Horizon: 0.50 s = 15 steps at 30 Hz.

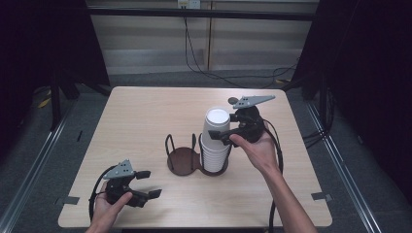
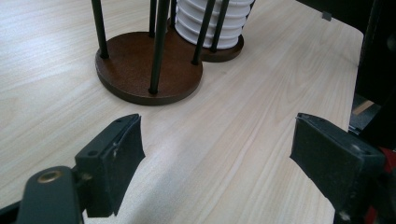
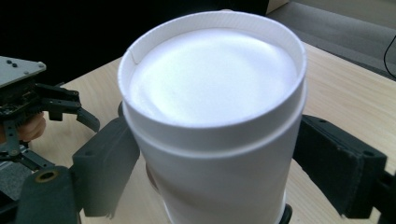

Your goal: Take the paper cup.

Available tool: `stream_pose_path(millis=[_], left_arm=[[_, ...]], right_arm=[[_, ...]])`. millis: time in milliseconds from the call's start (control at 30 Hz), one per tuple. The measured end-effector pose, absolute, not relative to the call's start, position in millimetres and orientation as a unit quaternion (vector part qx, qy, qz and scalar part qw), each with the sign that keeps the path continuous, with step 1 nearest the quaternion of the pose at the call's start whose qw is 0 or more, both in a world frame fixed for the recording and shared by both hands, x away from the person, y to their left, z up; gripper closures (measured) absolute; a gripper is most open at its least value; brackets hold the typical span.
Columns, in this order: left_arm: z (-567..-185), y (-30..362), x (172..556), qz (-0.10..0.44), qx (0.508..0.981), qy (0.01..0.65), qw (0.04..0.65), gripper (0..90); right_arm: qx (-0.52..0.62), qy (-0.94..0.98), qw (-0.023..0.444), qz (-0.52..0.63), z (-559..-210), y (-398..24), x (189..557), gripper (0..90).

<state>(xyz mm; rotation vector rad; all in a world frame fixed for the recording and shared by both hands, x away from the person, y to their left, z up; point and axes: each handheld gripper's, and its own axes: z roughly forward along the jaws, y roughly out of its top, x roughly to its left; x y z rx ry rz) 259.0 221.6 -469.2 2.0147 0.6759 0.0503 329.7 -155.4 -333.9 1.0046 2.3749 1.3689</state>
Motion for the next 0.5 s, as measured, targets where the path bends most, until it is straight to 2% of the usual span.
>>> stream_pose_path(millis=[500], left_arm=[[-469.8, 220.7, 259.6, 0.017, 0.831, 0.275, 0.484, 16.7]], right_arm=[[0.34, 0.812, 0.115, 0.461, -338.4, -145.2, 337.8, 16.2]])
